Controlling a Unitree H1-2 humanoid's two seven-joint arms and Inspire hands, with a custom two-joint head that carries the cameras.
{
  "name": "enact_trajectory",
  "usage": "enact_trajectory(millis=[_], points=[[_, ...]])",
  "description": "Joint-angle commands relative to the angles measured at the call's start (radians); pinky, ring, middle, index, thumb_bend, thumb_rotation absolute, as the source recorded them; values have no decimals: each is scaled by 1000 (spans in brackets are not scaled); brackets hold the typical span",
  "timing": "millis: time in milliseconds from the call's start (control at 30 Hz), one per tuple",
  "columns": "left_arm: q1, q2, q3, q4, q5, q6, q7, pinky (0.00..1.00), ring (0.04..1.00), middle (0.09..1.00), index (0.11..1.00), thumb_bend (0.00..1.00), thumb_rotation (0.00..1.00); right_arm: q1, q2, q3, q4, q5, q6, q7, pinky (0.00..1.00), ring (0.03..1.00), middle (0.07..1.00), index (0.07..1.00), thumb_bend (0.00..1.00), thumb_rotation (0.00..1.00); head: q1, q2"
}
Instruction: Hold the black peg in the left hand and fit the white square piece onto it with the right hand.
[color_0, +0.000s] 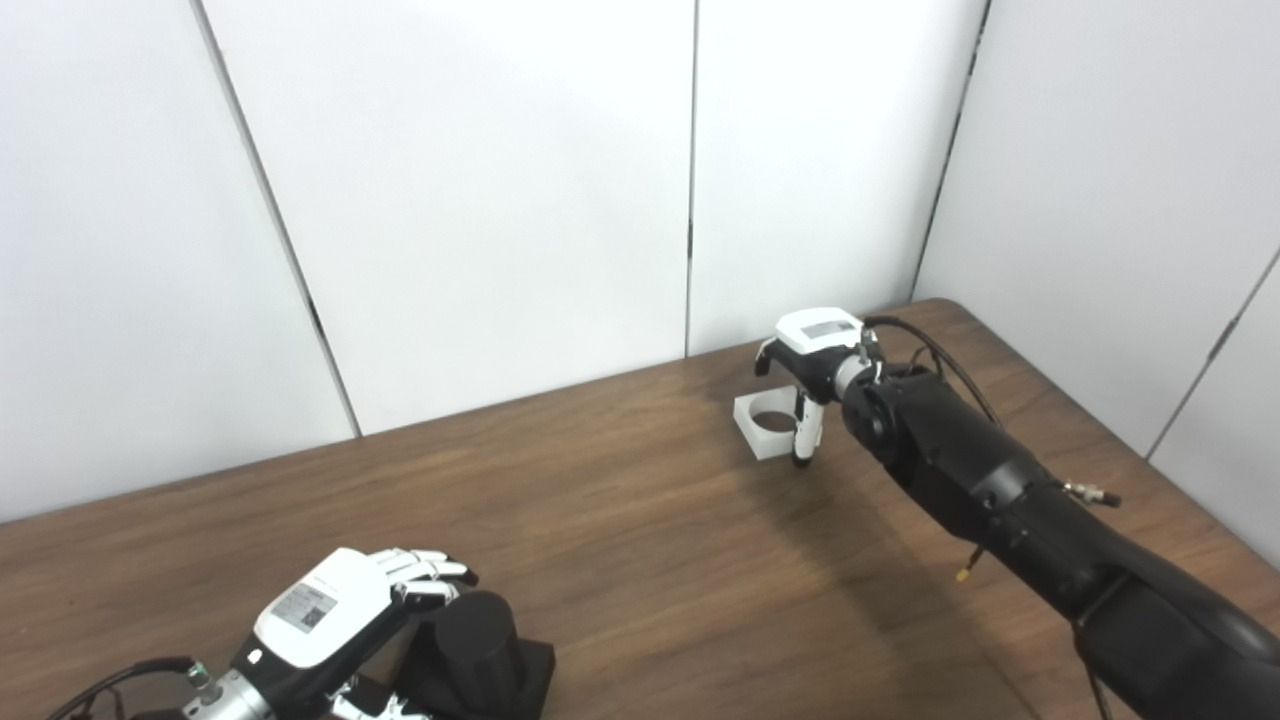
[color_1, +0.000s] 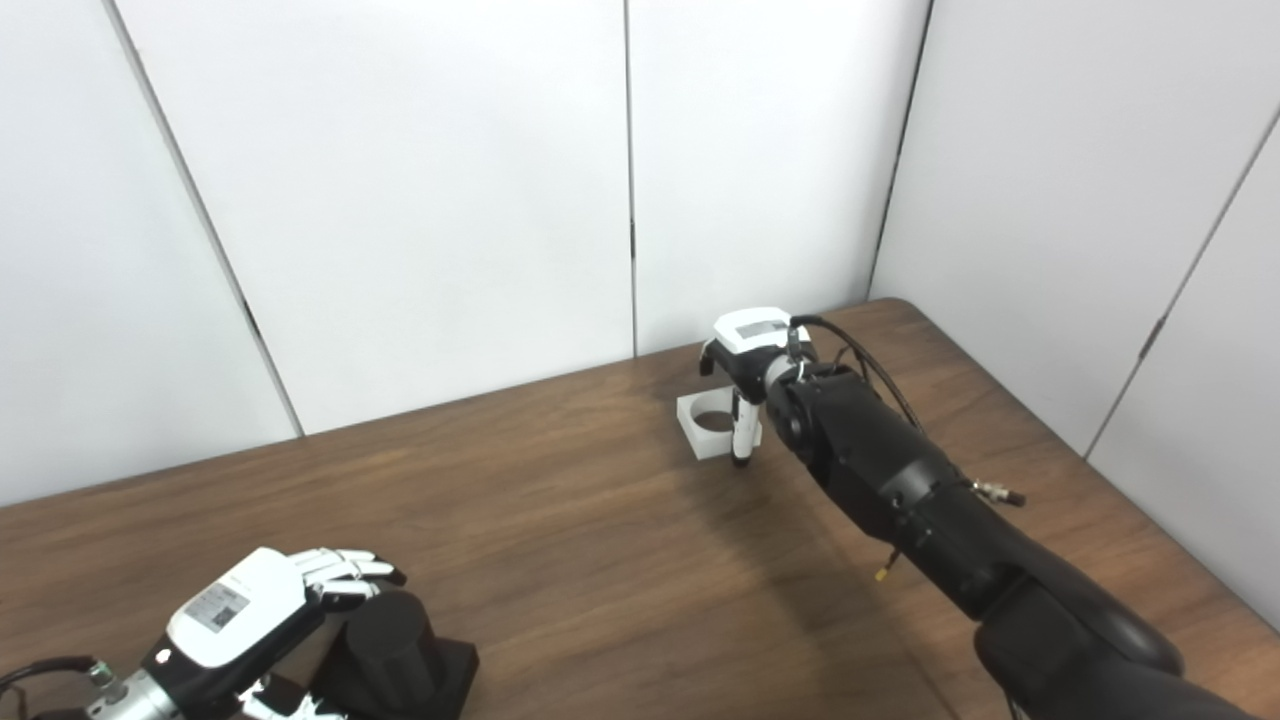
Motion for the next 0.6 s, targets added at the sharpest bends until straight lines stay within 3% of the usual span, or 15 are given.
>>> enact_trajectory(millis=[0,367,400,433,567], points=[[48,44,-43,10,64,5,-107,762,825,808,489,524,61,-52,-8,-5,13,-2,-10,-28,691,843,867,731,760,110,-1,1],[66,46,6,-29,71,6,-159,746,818,805,489,524,60,-72,-8,24,78,19,-39,15,667,828,846,645,736,133,10,14],[67,45,10,-31,75,6,-159,744,814,802,489,524,61,-72,-8,23,82,23,-44,14,672,824,830,562,625,143,10,14],[69,45,13,-33,78,6,-162,743,812,801,489,524,61,-72,-6,20,86,28,-47,14,674,823,827,537,586,144,11,15],[72,44,19,-39,78,5,-166,736,811,797,489,524,60,-66,-7,7,69,50,-43,26,694,821,788,487,521,140,11,18]])
